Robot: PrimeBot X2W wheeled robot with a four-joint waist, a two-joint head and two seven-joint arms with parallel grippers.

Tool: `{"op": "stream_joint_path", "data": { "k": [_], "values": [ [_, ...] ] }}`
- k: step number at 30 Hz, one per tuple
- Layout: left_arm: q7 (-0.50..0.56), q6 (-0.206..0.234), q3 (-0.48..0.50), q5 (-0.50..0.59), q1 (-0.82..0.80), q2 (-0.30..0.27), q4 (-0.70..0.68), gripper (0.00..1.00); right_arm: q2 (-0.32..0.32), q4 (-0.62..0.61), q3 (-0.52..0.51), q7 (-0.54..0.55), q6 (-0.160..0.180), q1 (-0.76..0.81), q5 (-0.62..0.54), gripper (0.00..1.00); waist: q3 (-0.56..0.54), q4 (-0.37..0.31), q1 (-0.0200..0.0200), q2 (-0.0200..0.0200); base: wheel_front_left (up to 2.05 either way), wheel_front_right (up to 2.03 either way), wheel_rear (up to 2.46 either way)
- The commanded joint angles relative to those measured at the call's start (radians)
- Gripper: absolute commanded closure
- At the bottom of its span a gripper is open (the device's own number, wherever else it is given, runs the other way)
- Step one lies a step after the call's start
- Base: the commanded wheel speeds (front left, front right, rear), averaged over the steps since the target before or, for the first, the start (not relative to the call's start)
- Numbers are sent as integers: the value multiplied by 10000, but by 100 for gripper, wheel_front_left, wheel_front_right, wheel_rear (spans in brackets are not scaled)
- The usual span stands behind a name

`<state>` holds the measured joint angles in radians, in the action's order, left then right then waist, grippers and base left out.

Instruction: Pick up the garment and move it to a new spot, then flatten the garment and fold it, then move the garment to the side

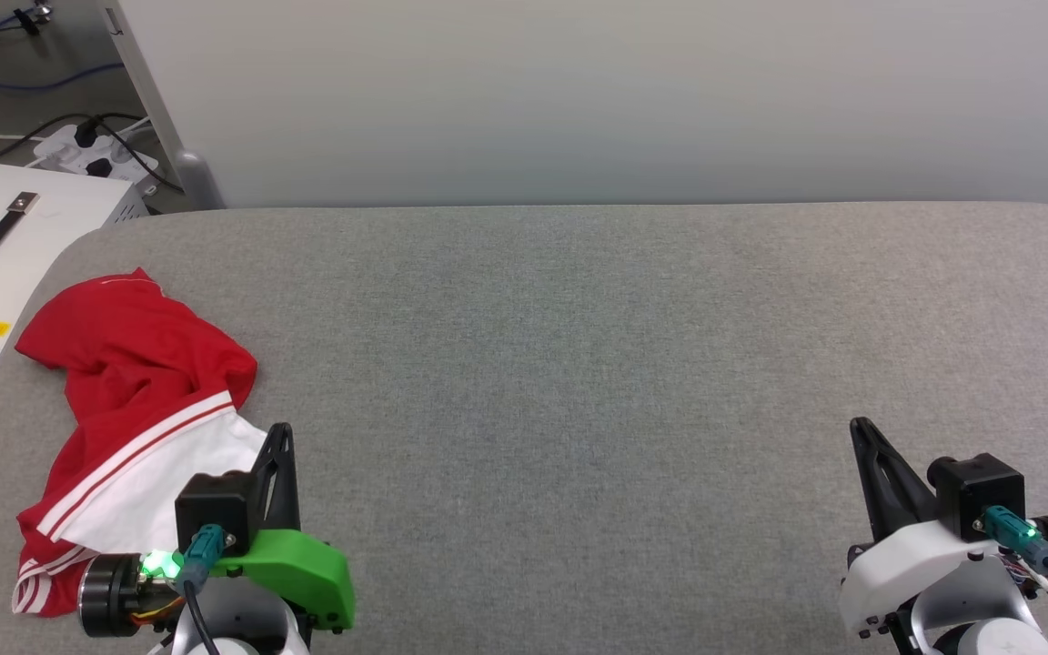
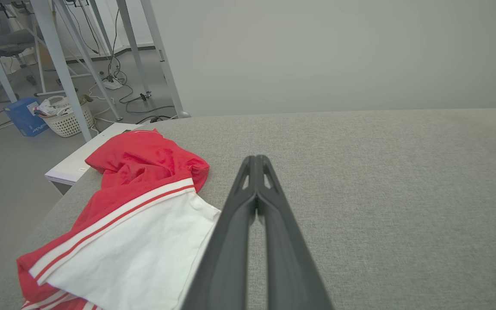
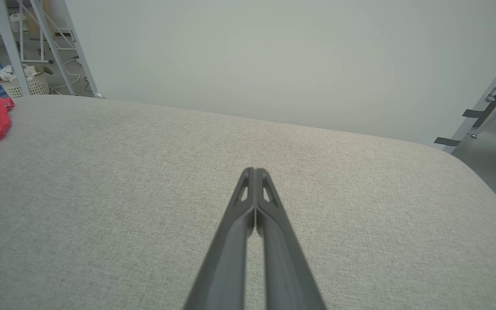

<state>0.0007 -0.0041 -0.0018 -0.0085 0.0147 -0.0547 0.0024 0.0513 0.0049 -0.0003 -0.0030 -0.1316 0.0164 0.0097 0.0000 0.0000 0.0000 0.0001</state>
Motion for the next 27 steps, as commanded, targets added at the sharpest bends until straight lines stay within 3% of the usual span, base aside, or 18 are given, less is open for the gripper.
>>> {"op": "stream_joint_path", "data": {
  "k": [1,20,21,27],
  "values": [
    [-7,41,18,85,-147,45,-24,100,-11,-49,3,30,9,-164,-97,100,0,0,0,-1,0,0,0],
    [-7,41,18,85,-147,45,-24,100,-11,-49,3,30,9,-164,-97,100,0,0,0,-1,0,0,0],
    [0,-2,-2,-2,2,0,0,0,0,0,-4,0,0,2,4,0,0,0,0,-1,0,0,0],
    [-56,26,8,-28,2,-1,-8,0,0,8,-34,-55,0,-14,58,0,5,0,0,-1,0,0,0]
  ]
}}
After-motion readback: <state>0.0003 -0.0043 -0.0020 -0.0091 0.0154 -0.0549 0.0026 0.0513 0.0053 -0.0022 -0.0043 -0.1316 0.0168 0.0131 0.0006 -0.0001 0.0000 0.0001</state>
